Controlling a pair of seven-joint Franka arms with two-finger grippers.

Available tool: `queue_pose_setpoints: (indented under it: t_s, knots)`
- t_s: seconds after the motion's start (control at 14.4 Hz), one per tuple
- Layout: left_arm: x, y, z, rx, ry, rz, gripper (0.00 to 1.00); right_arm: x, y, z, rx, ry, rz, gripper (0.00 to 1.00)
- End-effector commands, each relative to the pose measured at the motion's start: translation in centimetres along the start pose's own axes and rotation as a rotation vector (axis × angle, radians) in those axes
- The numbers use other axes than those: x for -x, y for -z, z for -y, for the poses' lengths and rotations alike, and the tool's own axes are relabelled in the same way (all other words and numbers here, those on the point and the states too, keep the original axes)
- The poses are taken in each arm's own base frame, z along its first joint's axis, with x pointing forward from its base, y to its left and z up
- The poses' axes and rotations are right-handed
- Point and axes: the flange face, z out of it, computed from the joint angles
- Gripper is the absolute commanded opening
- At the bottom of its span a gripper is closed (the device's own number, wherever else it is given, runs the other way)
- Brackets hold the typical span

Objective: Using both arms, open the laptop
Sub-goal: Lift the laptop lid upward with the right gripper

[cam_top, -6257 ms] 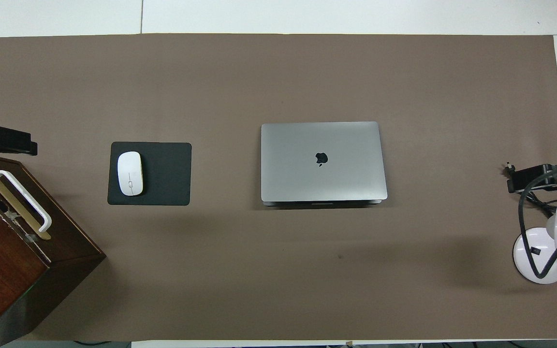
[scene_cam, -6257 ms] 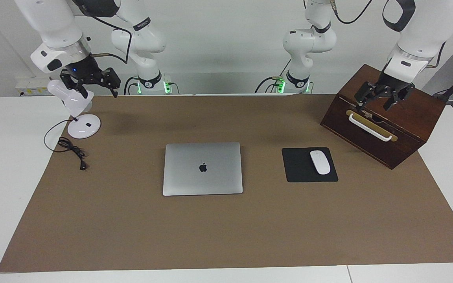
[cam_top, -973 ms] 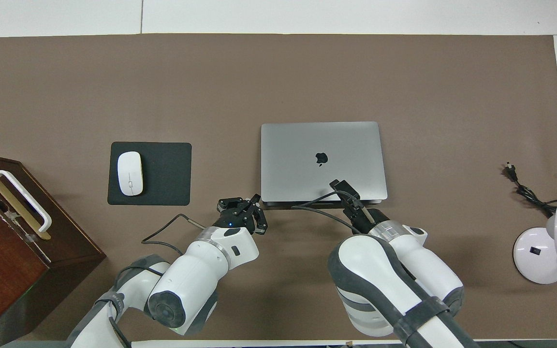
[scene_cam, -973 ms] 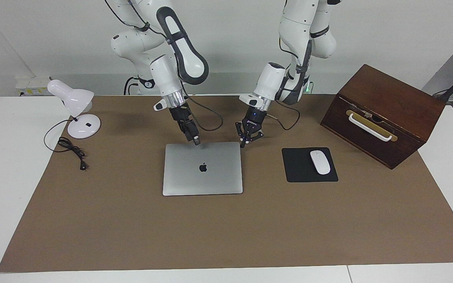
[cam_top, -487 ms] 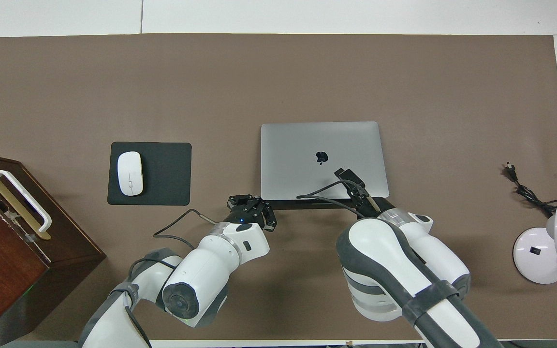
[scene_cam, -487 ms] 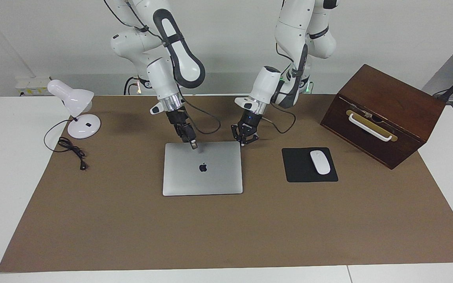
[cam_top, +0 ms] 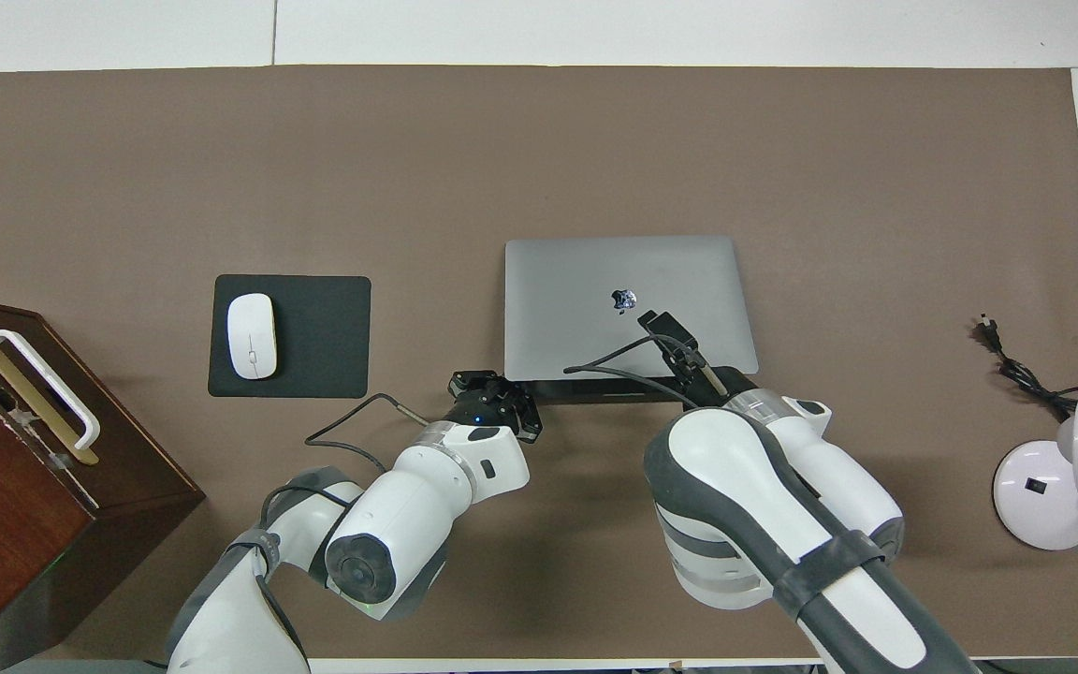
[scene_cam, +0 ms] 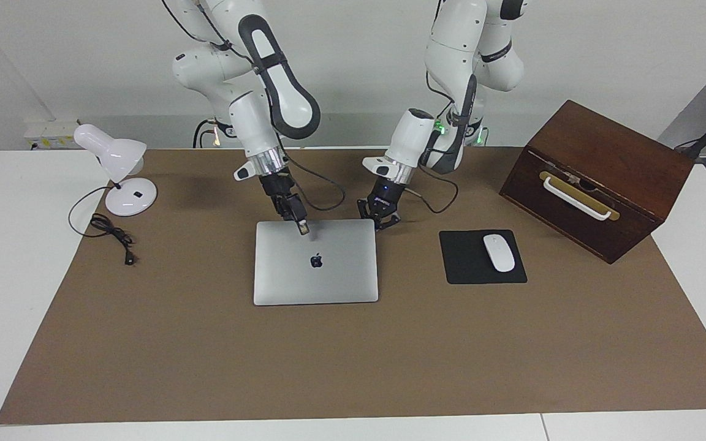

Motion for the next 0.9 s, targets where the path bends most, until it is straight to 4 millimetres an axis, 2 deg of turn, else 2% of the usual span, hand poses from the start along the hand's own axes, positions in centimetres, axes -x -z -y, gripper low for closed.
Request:
queue_pose_setpoints:
  t_s: [0.0,0.35,0.7,0.83]
  knots:
    - [0.1,-0.7,0.1,0.0,-0.024,-0.005,0.0,-0.4,-0.7,1.2,-0.025,0.015,0.011,1.0]
    - [0.1,-0.7,0.3,-0.003,-0.022,-0.004,0.0,-0.5,-1.1,3.3,-0.062,0.006,0.009,1.0]
    - [0.2,-0.8,0.3,-0.003,-0.022,-0.002,0.0,-1.5,-2.0,8.2,-0.147,0.005,-0.004,1.0]
    - [0.2,-0.8,0.3,-0.003,-0.022,-0.002,0.0,-3.2,-2.0,10.4,-0.19,0.023,-0.028,1.0]
